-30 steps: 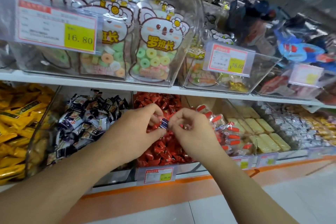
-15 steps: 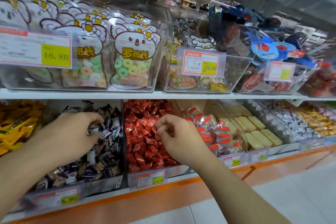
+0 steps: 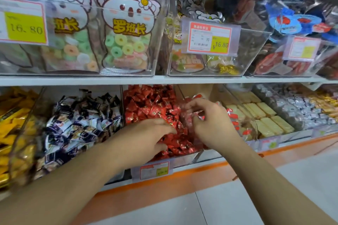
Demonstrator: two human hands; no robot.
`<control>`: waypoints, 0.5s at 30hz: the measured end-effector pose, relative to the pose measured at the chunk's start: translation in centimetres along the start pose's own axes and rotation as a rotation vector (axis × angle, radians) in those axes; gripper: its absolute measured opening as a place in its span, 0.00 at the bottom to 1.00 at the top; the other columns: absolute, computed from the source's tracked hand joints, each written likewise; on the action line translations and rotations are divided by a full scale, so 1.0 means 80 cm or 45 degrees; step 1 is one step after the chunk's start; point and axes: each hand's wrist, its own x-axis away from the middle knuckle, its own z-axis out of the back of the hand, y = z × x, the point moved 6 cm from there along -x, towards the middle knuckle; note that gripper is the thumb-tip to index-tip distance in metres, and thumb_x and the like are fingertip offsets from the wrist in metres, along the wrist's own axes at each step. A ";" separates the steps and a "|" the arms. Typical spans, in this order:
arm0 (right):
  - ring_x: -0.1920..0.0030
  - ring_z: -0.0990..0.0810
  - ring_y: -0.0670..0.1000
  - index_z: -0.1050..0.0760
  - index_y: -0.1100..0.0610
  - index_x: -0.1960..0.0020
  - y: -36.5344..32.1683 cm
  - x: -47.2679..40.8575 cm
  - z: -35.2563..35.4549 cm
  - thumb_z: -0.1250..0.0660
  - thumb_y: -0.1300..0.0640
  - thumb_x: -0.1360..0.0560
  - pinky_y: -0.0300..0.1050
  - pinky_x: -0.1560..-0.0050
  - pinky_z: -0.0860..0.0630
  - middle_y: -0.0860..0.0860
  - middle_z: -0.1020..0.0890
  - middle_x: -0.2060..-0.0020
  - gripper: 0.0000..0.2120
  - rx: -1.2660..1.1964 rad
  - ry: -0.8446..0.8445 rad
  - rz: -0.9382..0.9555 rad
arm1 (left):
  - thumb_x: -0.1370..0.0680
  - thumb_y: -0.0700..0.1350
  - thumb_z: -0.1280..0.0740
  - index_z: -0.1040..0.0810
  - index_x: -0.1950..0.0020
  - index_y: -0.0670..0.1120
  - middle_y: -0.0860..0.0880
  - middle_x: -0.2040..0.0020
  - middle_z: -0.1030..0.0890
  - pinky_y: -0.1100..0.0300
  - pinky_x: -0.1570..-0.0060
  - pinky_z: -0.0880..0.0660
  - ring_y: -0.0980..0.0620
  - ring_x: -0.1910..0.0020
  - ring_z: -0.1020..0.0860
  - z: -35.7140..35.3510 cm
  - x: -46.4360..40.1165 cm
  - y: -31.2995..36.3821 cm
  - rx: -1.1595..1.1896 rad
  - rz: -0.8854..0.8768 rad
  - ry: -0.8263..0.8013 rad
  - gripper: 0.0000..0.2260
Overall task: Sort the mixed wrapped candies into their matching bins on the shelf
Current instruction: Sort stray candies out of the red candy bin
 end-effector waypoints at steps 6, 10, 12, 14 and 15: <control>0.52 0.21 0.40 0.19 0.49 0.49 0.006 0.000 0.001 0.35 0.66 0.24 0.22 0.50 0.34 0.41 0.17 0.56 0.13 -0.014 -0.026 -0.016 | 0.17 0.50 0.32 0.32 0.24 0.68 0.61 0.24 0.33 0.57 0.28 0.32 0.54 0.27 0.32 -0.047 -0.037 0.005 -0.074 -0.001 -0.365 0.24; 0.53 0.21 0.39 0.19 0.50 0.49 0.005 0.001 0.000 0.34 0.66 0.24 0.19 0.50 0.38 0.42 0.17 0.56 0.12 -0.003 -0.032 -0.010 | 0.22 0.45 0.26 0.22 0.35 0.67 0.61 0.35 0.22 0.56 0.38 0.23 0.57 0.39 0.23 -0.046 -0.041 -0.005 -0.047 0.074 -0.342 0.21; 0.53 0.21 0.39 0.19 0.51 0.49 0.004 0.001 0.001 0.34 0.66 0.24 0.17 0.49 0.41 0.42 0.17 0.55 0.12 0.002 -0.037 -0.006 | 0.24 0.48 0.24 0.19 0.39 0.65 0.59 0.37 0.20 0.55 0.40 0.23 0.55 0.41 0.23 -0.038 -0.041 -0.003 -0.070 0.101 -0.286 0.17; 0.51 0.21 0.40 0.19 0.51 0.48 0.005 0.002 0.002 0.33 0.66 0.23 0.16 0.49 0.40 0.42 0.17 0.55 0.12 0.003 -0.048 -0.007 | 0.24 0.46 0.23 0.16 0.42 0.61 0.58 0.40 0.19 0.58 0.44 0.22 0.56 0.47 0.23 -0.031 -0.040 -0.001 -0.074 0.126 -0.220 0.14; 0.51 0.21 0.40 0.19 0.51 0.48 0.004 0.003 0.002 0.33 0.65 0.23 0.17 0.49 0.38 0.41 0.17 0.54 0.11 -0.004 -0.053 -0.008 | 0.25 0.45 0.23 0.15 0.44 0.60 0.58 0.42 0.19 0.60 0.48 0.22 0.57 0.50 0.23 -0.027 -0.039 -0.001 -0.051 0.143 -0.180 0.13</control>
